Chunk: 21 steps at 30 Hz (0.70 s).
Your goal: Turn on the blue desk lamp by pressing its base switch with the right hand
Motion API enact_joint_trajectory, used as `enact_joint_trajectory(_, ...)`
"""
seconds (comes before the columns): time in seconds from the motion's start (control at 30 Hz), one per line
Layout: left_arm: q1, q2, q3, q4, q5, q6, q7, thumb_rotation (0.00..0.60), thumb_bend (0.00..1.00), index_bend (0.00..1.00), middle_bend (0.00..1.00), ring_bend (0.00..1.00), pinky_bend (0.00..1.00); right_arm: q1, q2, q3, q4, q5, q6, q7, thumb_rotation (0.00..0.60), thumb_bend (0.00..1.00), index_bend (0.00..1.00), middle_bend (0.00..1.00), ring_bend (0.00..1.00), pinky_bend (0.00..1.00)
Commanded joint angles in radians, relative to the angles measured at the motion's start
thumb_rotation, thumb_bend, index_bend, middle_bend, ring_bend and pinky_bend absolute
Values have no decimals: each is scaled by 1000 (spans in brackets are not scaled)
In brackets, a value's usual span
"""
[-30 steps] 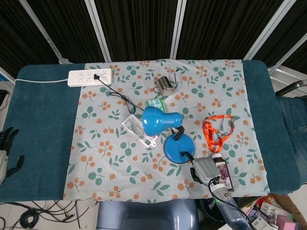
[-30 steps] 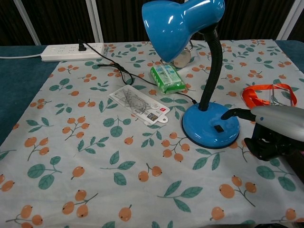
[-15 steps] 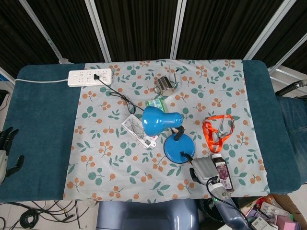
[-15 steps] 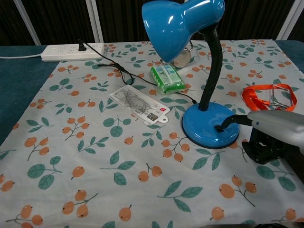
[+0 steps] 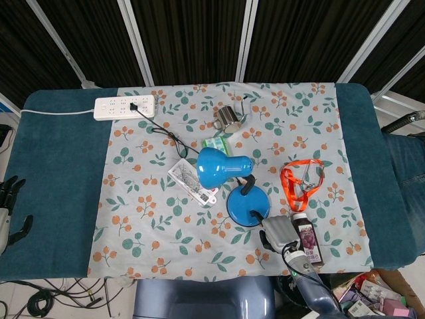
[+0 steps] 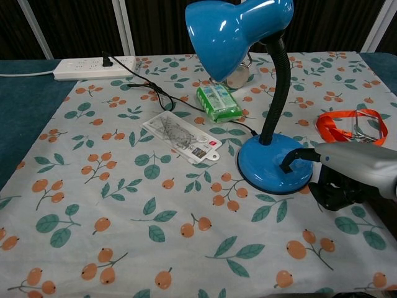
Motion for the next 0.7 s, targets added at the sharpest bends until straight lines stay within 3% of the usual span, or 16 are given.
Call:
enact_joint_trajectory(0.03, 0, 0, 0, 0, 0, 0, 0, 600, 391, 87, 50, 67, 0, 3, -2, 2, 3, 7, -3, -1, 600, 630, 187, 946, 1000, 921)
enact_joint_trajectory(0.5, 0, 0, 0, 1, 2, 1, 1, 600, 390, 87, 50, 67, 0, 11, -4, -5, 15, 35, -9, -12, 600, 630, 191, 947, 1000, 921)
enact_joint_trajectory(0.7, 0, 0, 1, 1, 2, 2, 2, 600, 391, 87, 50, 67, 0, 7, 0, -15, 13, 30, -7, -5, 600, 630, 261, 947, 1000, 921)
